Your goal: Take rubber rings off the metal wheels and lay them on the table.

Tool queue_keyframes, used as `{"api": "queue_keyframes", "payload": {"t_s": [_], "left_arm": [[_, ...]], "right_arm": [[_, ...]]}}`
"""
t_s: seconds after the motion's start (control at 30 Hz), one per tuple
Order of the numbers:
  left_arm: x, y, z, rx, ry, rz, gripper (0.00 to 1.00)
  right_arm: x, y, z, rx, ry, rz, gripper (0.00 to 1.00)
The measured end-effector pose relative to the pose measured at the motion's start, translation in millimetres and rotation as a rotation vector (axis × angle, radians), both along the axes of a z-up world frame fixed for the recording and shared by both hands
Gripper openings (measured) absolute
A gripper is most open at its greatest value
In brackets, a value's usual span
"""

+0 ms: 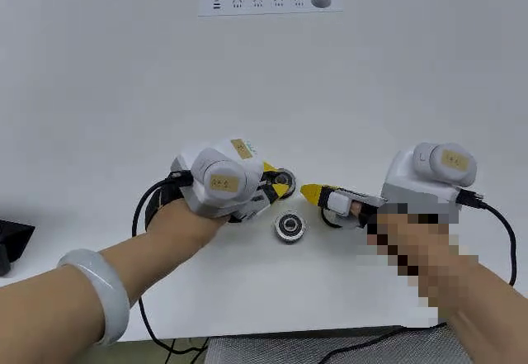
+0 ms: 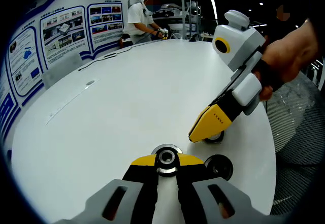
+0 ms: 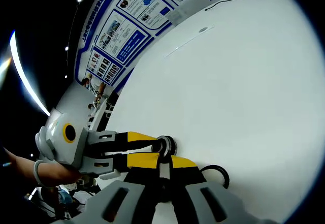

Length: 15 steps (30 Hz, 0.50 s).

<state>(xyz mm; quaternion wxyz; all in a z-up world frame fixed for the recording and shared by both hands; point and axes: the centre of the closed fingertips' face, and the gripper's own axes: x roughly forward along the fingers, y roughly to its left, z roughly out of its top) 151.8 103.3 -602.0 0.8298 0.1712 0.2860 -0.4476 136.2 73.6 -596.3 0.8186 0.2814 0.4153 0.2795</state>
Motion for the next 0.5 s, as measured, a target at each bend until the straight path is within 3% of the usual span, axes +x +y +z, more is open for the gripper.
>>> {"api": "queue_keyframes", "payload": {"t_s": [0.5], "left_arm": [[-0.3,0.2,0.2,-0.001,-0.002,0.000,0.13]], "right_arm": [[10.1,12.8,-4.8,0.016,0.029,-0.017,0.13]]}}
